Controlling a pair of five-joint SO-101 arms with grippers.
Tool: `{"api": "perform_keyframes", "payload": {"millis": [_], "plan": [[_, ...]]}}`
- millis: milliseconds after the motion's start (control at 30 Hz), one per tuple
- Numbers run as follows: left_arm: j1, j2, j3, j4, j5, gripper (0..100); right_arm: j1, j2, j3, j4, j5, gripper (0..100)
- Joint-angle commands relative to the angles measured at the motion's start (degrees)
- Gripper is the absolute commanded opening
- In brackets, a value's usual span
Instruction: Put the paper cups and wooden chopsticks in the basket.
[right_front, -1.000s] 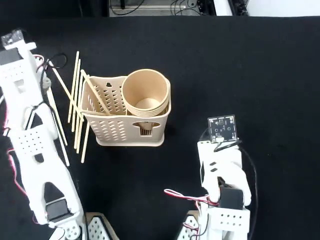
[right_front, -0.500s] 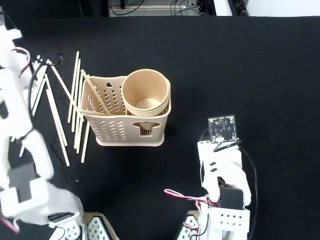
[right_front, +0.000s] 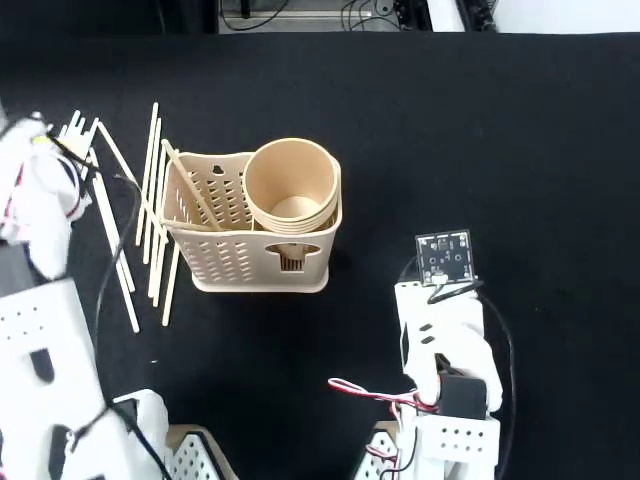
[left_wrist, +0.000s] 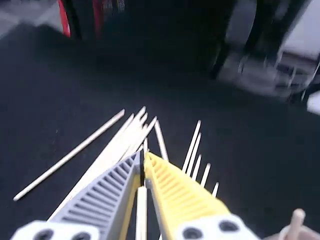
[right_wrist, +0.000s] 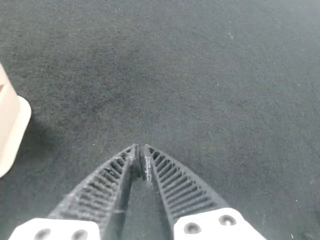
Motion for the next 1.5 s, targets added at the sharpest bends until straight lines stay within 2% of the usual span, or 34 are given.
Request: {"api": "perform_keyframes", "payload": {"millis": [0,200,367,600,767,933,1033,1200,1467], "plan": [[0.8,-9.6,9.2,-12.0,2.9,3,0.8,-0.2,0.0,-0.6,0.1,2.6],[3.5,-23.4,20.1,-20.7,4.0,3,0.8,-0.2,0.0,-0.6,0.1,2.6],[8.8,-37.6,28.4,-25.0,4.0,3,0.8,-0.2,0.0,-0.6,0.1,2.6],[20.4,-54.2,31.8,-24.7,4.0,3,0.8,-0.2,0.0,-0.6,0.1,2.6],[29.6,-57.2,29.9,-23.5,4.0,3,0.8,-0.2,0.0,-0.6,0.1,2.6],[33.2,-57.2,27.6,-18.5,3.6,3,0.8,-0.2,0.0,-0.6,0.1,2.6],[30.8,-57.1,27.4,-18.1,3.5,3,0.8,-0.2,0.0,-0.6,0.1,2.6],[16.7,-51.2,26.2,-15.8,4.0,3,0.8,-0.2,0.0,-0.6,0.1,2.6],[-1.9,-15.8,11.4,-8.3,3.6,3,0.8,-0.2,0.0,-0.6,0.1,2.6]]}}
